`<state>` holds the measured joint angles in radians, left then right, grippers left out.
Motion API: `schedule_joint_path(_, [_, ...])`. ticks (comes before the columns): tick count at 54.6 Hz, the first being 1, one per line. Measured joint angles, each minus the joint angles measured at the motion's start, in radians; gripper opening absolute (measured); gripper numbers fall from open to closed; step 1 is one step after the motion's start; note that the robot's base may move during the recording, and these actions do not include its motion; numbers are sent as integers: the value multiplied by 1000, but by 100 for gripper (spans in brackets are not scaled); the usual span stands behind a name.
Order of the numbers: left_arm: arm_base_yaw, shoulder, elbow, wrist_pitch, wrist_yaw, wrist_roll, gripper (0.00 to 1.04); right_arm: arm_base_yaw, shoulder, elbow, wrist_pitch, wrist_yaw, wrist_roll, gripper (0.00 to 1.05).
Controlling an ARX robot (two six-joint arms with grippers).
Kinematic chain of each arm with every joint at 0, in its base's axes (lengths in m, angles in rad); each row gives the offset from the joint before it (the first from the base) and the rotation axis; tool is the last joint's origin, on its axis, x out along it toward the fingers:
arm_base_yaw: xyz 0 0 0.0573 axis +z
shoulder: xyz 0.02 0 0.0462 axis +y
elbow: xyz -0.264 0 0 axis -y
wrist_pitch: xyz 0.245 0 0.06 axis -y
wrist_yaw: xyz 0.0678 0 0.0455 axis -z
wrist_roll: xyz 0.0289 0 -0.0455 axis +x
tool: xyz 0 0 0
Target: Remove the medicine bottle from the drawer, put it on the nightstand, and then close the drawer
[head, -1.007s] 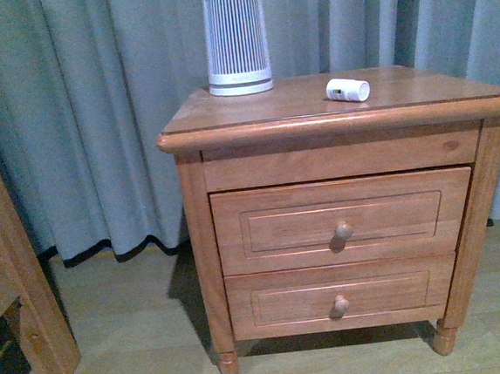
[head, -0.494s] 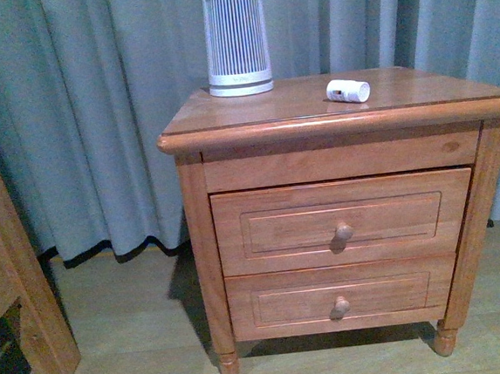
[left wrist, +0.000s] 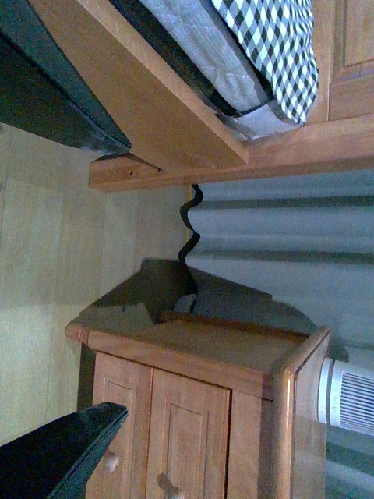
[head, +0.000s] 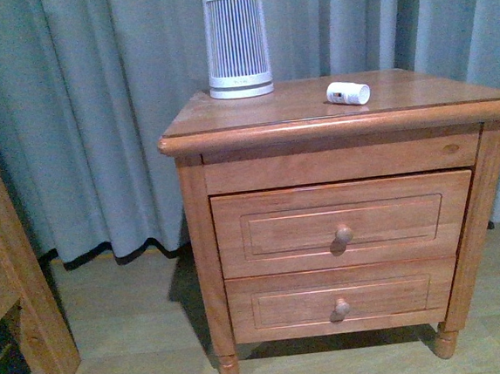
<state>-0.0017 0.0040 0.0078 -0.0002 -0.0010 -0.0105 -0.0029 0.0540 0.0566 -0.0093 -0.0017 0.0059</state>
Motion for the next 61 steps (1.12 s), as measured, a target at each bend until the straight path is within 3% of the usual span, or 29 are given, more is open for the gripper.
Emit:
schedule_joint_path(24, [0,0,0,0,0,0,98,0,-46,-42,6,1,-2,5])
schedule_joint_path(47, [0,0,0,0,0,0,98,0,-47,-42,6,1,-2,81])
schedule_joint_path(51, [0,0,0,0,0,0,98,0,-47,-42,6,1,-2,99])
schedule_joint_path(61, [0,0,0,0,0,0,98,0,-47,-42,6,1,-2,98])
